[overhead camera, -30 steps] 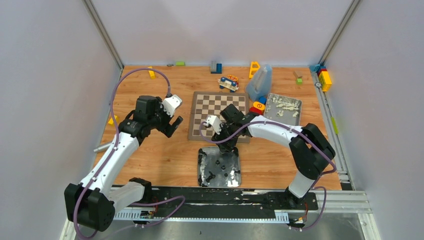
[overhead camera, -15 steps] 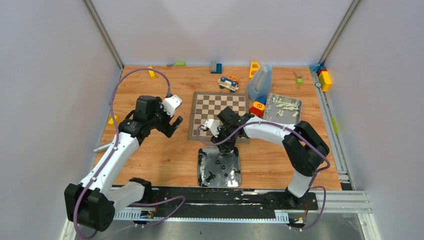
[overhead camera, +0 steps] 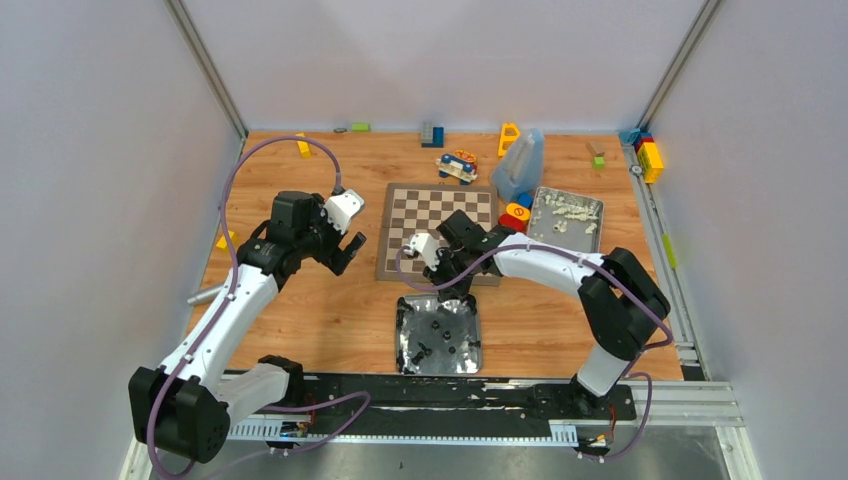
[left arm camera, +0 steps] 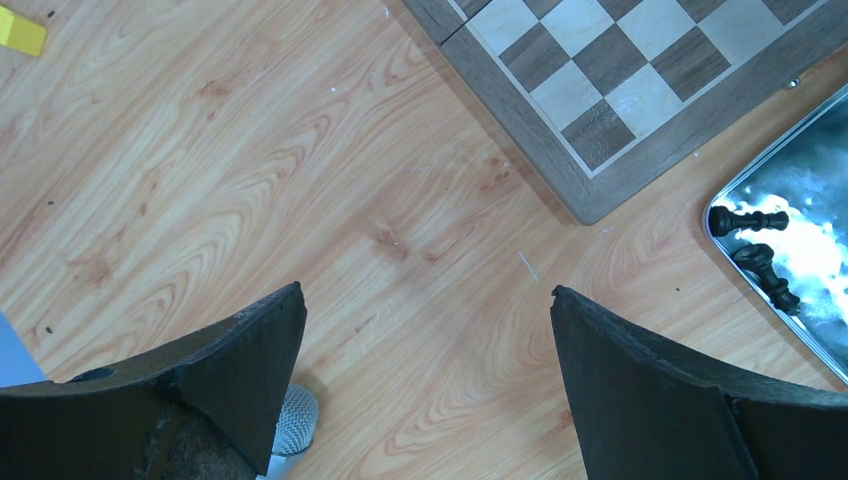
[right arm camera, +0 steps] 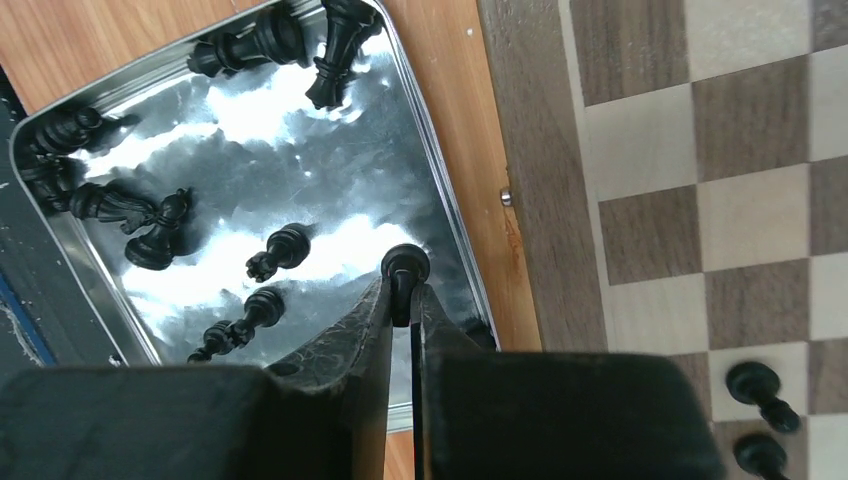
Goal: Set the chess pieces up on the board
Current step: Pick up the chess piece from the storage box, then place the chess piece on the chessboard.
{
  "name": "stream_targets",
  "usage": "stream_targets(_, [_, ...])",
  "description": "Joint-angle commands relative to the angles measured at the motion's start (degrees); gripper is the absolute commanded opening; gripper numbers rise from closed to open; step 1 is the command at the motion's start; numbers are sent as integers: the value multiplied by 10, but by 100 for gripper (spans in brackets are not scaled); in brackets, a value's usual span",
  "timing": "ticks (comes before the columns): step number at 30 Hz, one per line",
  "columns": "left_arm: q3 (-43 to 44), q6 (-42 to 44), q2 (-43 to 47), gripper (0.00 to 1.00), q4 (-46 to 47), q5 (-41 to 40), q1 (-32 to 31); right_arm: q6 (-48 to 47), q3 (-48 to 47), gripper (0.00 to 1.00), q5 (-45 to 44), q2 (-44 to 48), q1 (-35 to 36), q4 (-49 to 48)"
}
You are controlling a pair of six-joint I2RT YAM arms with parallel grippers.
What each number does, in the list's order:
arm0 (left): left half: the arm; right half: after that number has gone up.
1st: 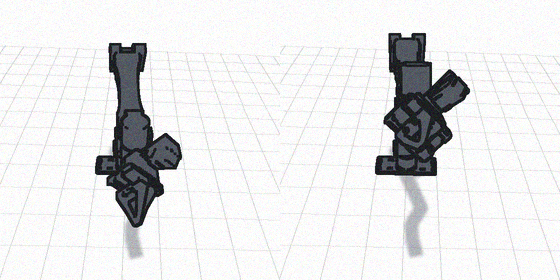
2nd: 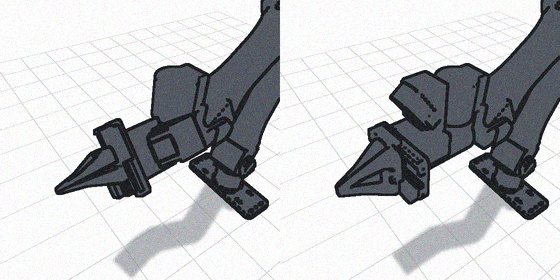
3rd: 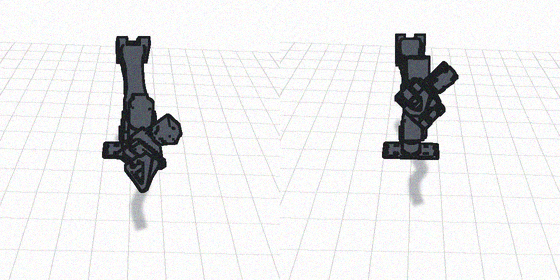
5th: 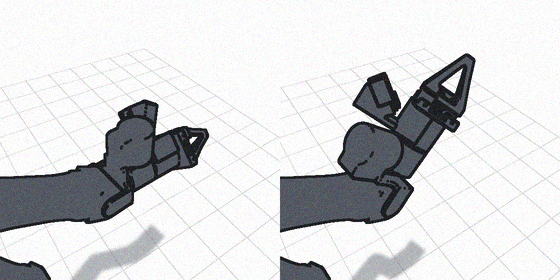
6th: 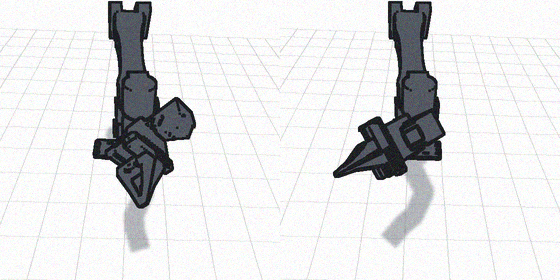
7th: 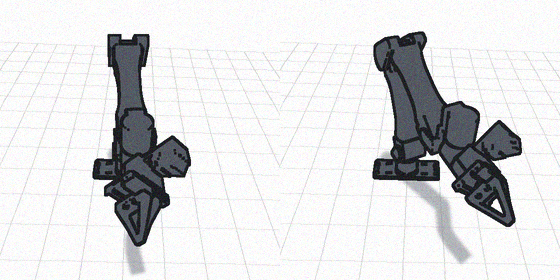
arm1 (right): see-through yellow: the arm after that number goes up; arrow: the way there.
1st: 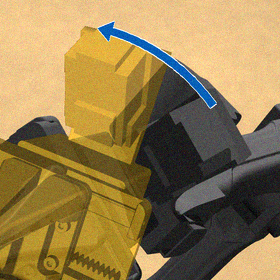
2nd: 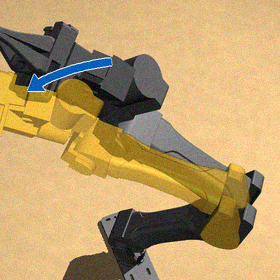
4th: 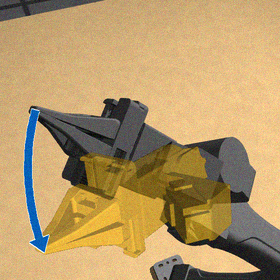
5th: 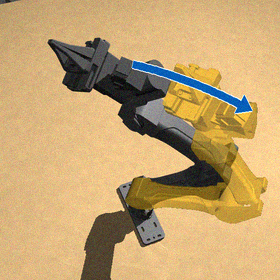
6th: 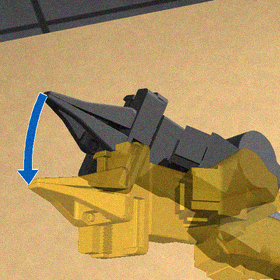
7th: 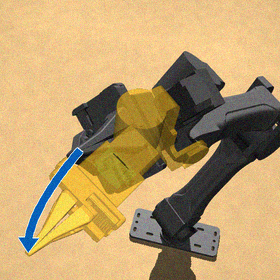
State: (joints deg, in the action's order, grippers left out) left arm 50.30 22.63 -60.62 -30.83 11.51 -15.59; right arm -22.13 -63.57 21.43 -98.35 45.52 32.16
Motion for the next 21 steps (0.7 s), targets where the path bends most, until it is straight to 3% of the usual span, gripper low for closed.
stream_targets(1, [0, -5, 9, 100, 14, 9, 4, -2, -6, 0, -15, 53, -3, -2])
stream_targets(10, [0, -5, 10, 100, 13, 11, 4, -6, -18, 0, -86, 75, -65, 6])
stream_targets(21, [0, -5, 9, 100, 12, 12, 4, -4, -33, 0, -134, 29, -100, -3])
